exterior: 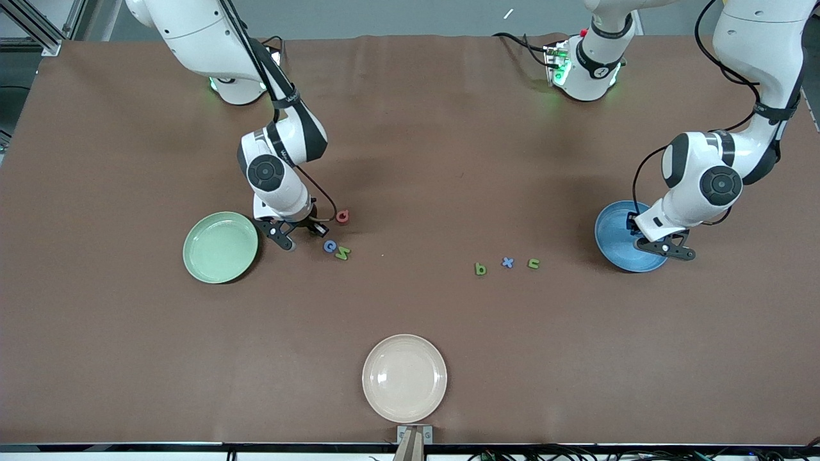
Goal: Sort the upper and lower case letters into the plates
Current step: 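Drop the m into the blue plate while the right gripper grasps the B, then place the B in the green plate while the left gripper reaches the n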
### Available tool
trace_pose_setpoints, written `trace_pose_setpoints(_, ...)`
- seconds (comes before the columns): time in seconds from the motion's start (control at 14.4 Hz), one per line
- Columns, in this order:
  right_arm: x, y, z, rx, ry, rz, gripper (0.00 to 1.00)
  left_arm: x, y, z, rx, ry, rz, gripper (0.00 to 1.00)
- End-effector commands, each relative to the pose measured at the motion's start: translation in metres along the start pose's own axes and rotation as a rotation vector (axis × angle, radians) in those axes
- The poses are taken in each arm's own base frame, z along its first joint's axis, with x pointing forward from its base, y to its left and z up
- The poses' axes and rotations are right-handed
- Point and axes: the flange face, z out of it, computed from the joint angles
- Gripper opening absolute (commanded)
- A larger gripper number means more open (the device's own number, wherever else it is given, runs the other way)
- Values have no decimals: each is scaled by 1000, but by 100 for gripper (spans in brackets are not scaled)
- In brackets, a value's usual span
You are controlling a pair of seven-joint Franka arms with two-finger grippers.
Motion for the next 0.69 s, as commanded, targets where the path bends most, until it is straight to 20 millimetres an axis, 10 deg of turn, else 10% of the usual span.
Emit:
trace_pose_setpoints(0.0,1,6,2,-13,-1,21,1,-7,-1,1,10,18,14,22)
trace_pose_setpoints(0.42,62,26,-96,14,-27,-71,1,-8,2,6,8,31,19,35)
trace_pose_setpoints(0.55,93,51,-114,10,-42,-110,1,-6,4,0,14,41,27,87)
trace_pose_setpoints(0.62,117,69,-117,14,-42,-138,1,-2,8,-7,17,51,35,98)
